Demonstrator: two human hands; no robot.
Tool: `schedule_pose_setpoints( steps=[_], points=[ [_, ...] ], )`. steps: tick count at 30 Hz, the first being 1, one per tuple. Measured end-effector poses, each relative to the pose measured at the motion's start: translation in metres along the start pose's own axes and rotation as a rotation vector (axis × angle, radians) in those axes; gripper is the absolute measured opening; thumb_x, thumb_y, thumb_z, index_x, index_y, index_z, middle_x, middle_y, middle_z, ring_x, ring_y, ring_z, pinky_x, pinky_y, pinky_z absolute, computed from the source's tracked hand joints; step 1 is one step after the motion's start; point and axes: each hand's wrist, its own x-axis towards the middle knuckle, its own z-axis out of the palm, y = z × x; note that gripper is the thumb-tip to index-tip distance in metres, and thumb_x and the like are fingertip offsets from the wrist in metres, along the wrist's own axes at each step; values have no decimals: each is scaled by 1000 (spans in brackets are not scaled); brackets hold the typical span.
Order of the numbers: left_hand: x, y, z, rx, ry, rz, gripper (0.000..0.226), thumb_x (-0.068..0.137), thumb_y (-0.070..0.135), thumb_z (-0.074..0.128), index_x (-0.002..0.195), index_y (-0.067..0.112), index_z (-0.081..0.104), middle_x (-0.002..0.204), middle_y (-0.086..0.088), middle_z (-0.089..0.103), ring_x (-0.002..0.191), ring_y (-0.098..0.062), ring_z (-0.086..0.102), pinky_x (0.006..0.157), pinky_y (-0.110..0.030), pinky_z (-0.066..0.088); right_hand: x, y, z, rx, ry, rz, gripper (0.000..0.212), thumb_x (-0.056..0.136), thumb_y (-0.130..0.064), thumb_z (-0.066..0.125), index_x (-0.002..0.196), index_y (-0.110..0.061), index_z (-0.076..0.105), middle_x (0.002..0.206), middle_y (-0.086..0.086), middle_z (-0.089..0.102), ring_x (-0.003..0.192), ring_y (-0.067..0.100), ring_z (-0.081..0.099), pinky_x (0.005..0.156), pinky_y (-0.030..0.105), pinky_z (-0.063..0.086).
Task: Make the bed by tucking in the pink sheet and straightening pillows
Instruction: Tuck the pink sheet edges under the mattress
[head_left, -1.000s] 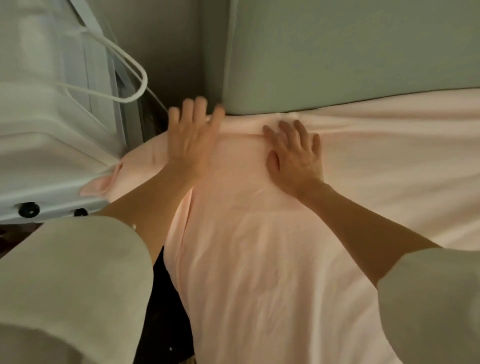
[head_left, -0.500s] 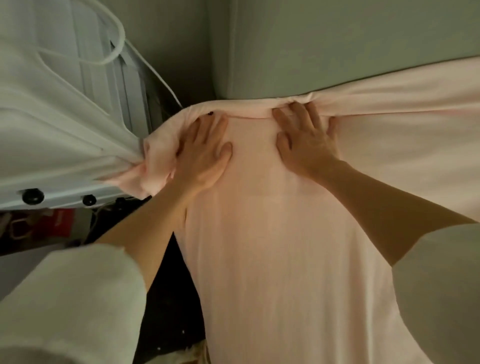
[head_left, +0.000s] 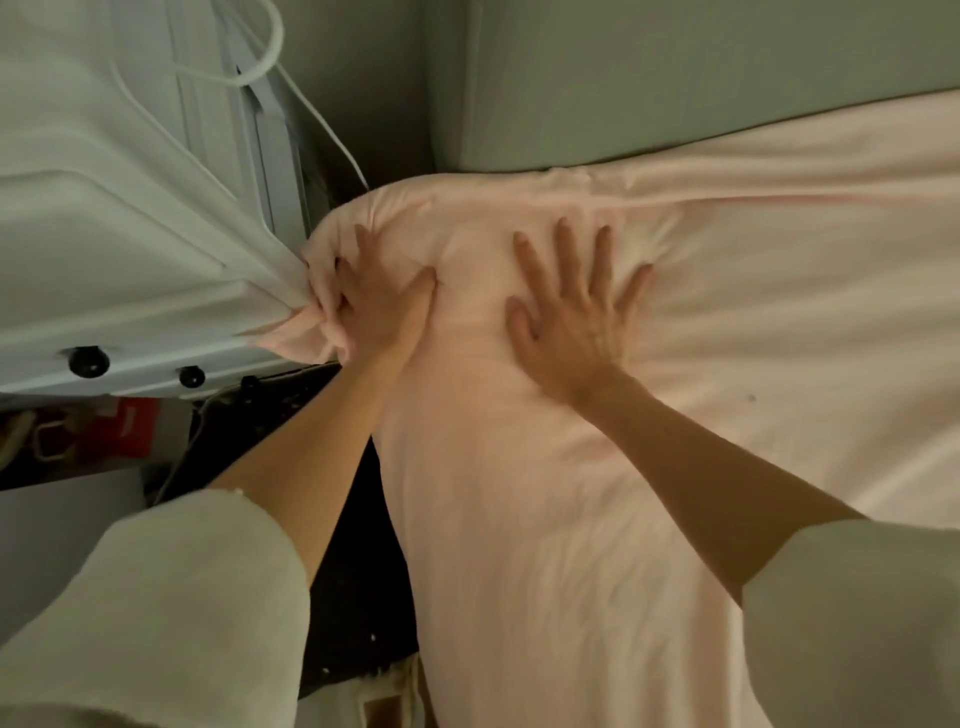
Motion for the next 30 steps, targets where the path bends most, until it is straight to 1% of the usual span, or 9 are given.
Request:
schedule_pose_setpoints(
  steps=[3,6,10,15,17,21,23,26,30],
  points=[
    [37,-7,1,-253,-180,-113,84,86,64,44,150,31,1,158,-4,7,143,-30,13,116,-50,16,8,4,8,-35,-7,-8,61,93,-55,16,146,-41,-9,159,0,-12,144,36,-17,107,71,-7],
    [65,-20,11,-509,-341,-409,111,45,100,32,142,46,25,146,-3,37,127,-29,42,104,-56,34,13,4,17,-60,-6,-3,60,93,-54,16,147,-42,-7,159,0,-14,143,38,-19,105,72,-7],
    [68,-24,23,-609,-303,-325,95,64,89,23,143,37,28,139,-2,45,121,-25,48,103,-53,38,21,3,18,-63,-4,-9,60,92,-54,16,146,-42,-5,159,1,-13,143,39,-18,104,73,-9],
    [18,-10,12,-202,-30,-96,73,91,61,20,151,20,10,157,-7,15,144,-28,16,118,-48,10,21,2,11,-19,-73,8,59,92,-55,19,146,-44,0,160,-2,-10,144,35,-17,106,71,-8],
    [-30,6,3,55,47,168,66,95,55,23,150,24,8,159,-7,7,146,-29,4,118,-50,-2,21,4,-5,153,-103,13,54,95,-48,25,147,-43,11,160,-6,-3,146,29,-14,109,67,-9],
    [-98,13,20,432,-34,697,63,92,60,23,148,34,14,158,-7,12,145,-37,4,108,-67,-1,-11,24,-30,470,243,80,51,92,-30,28,142,-25,40,154,1,30,147,23,13,117,56,1],
    [-110,4,30,471,-133,683,65,89,65,25,147,37,15,159,-3,9,145,-35,1,106,-72,4,-46,42,-17,241,306,213,54,90,-28,28,144,-24,36,155,5,28,147,26,14,115,59,-1],
    [-107,-10,35,445,-194,612,68,87,67,28,147,41,11,160,2,1,146,-29,-8,107,-71,3,-96,52,14,148,131,419,56,94,-35,26,149,-33,14,160,4,6,147,28,-1,112,65,-4],
    [-107,-11,35,439,-212,560,71,86,67,31,147,42,5,159,2,-6,145,-28,-13,108,-69,2,-135,23,41,133,59,404,62,91,-46,18,148,-36,-5,159,5,-9,145,35,-14,111,64,-10]
  ],
)
